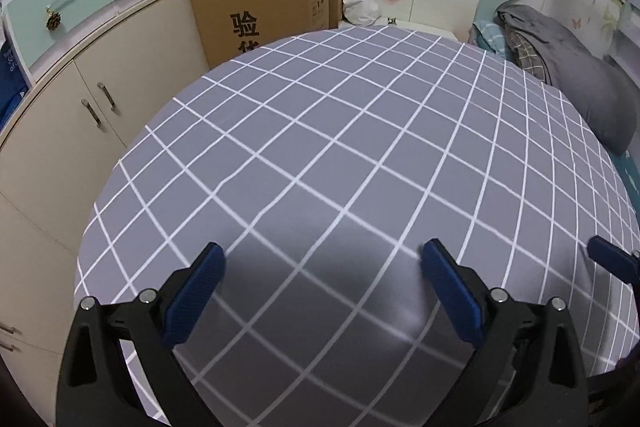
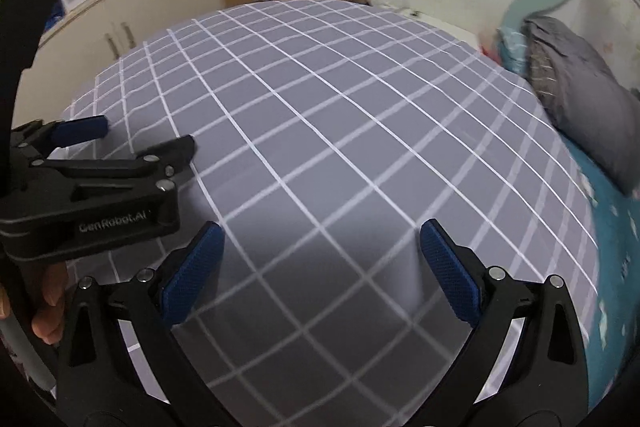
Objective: Collect trash
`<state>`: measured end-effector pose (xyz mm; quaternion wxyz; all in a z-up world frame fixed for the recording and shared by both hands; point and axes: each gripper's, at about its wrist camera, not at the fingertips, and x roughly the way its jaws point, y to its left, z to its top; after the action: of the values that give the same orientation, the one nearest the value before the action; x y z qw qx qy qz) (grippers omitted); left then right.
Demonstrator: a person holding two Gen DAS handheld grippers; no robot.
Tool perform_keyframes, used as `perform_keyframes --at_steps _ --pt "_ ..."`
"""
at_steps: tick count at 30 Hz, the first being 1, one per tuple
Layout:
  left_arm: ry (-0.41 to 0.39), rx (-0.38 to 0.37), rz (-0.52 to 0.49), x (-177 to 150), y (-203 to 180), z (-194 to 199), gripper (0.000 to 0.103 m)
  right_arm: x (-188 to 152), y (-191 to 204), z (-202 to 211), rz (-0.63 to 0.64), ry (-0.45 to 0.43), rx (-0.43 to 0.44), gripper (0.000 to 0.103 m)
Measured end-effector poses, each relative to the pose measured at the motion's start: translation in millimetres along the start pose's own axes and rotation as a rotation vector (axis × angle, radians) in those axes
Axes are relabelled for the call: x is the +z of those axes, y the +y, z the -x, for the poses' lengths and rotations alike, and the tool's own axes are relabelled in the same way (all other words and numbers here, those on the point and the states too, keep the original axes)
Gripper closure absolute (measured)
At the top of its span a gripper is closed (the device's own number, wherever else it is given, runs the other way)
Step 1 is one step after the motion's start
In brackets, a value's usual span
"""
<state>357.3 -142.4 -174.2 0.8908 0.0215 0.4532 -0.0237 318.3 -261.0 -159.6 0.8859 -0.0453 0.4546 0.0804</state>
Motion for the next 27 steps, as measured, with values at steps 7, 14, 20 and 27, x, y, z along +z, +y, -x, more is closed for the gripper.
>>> perform_keyframes --at_steps 7,14,20,27 --pt "0.004 0.009 0.012 4.5 -4.9 -2.8 0.004 21.2 -1.0 -14.5 0.099 0.007 0.097 0.006" --pt "0.005 0.007 0.014 5.6 -4.1 -3.2 0.004 22.4 0.5 -15.9 0.111 0.008 0.107 0.006" --pt "0.005 0.007 0.014 5.6 -4.2 -3.1 0.004 22.1 0.5 -15.8 0.112 0.008 0.107 0.006" --pt "0.005 0.007 0.014 5.8 -4.1 -3.3 0.004 21.8 0.9 -15.6 0.111 0.008 0.107 0.006"
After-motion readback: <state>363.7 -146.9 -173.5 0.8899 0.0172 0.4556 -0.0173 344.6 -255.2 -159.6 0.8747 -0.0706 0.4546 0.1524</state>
